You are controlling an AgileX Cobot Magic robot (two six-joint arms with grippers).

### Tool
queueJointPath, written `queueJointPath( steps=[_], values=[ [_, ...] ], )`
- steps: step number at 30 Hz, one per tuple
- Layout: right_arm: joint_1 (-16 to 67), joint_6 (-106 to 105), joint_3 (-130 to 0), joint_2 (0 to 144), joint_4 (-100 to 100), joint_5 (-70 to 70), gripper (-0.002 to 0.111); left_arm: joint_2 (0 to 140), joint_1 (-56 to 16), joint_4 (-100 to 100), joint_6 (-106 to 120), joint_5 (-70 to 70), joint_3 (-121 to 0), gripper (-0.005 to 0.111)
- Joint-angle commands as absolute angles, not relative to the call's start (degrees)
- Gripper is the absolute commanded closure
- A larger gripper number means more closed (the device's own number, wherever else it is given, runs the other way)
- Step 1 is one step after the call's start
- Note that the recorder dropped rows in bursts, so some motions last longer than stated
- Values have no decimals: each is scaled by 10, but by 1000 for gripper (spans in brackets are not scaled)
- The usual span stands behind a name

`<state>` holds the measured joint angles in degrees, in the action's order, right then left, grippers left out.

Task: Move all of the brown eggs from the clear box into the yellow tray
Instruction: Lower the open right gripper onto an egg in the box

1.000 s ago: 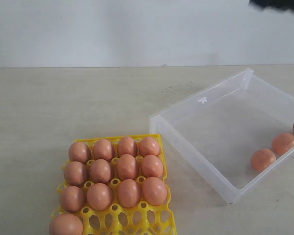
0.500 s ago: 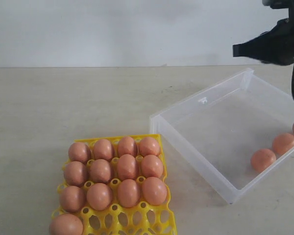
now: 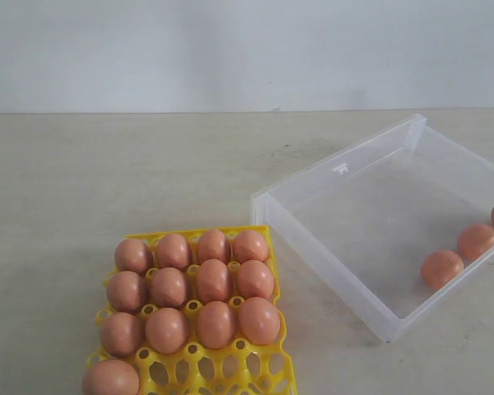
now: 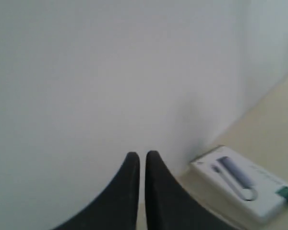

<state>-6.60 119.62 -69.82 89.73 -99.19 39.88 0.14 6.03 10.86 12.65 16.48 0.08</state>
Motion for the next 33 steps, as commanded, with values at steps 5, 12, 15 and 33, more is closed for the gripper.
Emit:
queueJointPath(
  steps=[5,12,15,33],
  values=[
    [-69,1108,-820,907,-999,159,108,0,62,111,131,162,0,103],
    [-69,639,-814,907,-999,193,108,0,62,111,131,162,0,103],
    [-69,506,-814,921,-999,298,108,0,62,111,131,162,0,103],
    [-220,42,-813,1010,-204,638,108,0,62,111,131,162,0,103]
  ],
)
